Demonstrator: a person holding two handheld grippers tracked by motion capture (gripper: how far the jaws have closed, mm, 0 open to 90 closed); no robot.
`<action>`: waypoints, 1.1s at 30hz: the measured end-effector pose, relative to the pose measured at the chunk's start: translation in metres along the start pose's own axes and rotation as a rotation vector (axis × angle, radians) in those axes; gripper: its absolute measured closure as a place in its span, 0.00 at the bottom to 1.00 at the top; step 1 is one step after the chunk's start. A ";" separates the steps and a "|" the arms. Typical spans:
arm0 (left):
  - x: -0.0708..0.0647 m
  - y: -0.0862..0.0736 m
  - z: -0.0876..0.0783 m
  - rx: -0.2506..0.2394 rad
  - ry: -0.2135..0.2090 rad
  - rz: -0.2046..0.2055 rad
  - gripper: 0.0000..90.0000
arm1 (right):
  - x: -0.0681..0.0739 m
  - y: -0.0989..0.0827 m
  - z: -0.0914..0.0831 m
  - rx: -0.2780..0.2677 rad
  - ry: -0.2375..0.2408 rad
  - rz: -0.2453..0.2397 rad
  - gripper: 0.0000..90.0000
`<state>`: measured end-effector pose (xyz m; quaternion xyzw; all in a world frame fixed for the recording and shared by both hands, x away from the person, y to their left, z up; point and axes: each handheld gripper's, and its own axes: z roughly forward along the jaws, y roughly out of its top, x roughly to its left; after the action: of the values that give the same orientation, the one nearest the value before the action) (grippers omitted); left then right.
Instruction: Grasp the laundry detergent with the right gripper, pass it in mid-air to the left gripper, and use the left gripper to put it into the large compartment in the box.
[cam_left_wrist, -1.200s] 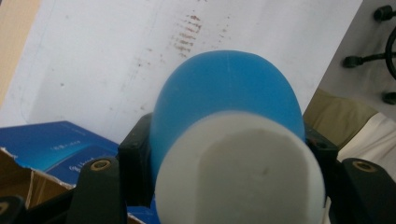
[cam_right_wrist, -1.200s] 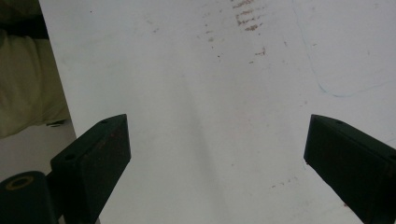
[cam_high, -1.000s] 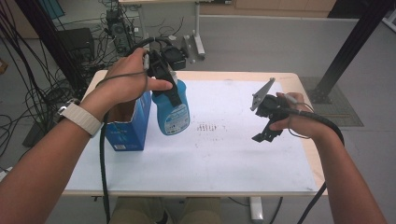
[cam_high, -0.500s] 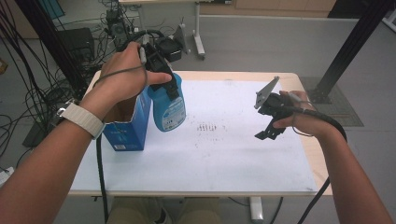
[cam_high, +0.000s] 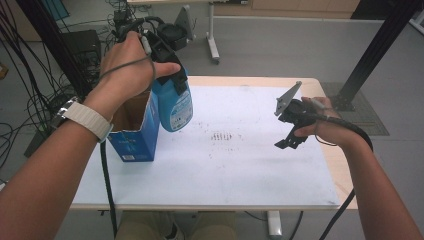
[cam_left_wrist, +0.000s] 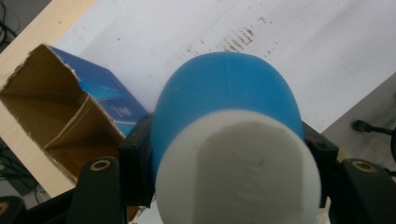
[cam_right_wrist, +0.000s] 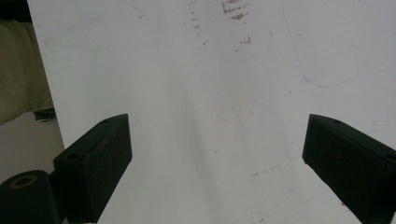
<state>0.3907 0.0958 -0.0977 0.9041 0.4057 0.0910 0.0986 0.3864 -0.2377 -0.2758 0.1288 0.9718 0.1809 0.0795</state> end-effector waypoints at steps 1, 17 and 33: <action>0.002 -0.001 -0.001 -0.005 0.003 -0.031 0.41 | 0.000 0.000 0.000 -0.001 -0.001 0.001 0.09; 0.038 -0.006 -0.015 0.002 0.066 -0.252 0.41 | -0.004 -0.004 0.003 0.002 -0.002 0.017 0.09; 0.074 -0.019 -0.023 0.004 0.121 -0.428 0.41 | -0.007 -0.009 0.005 0.010 0.007 0.017 0.09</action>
<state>0.4201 0.1663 -0.0739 0.7905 0.5936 0.1214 0.0893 0.3919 -0.2458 -0.2833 0.1370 0.9718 0.1771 0.0739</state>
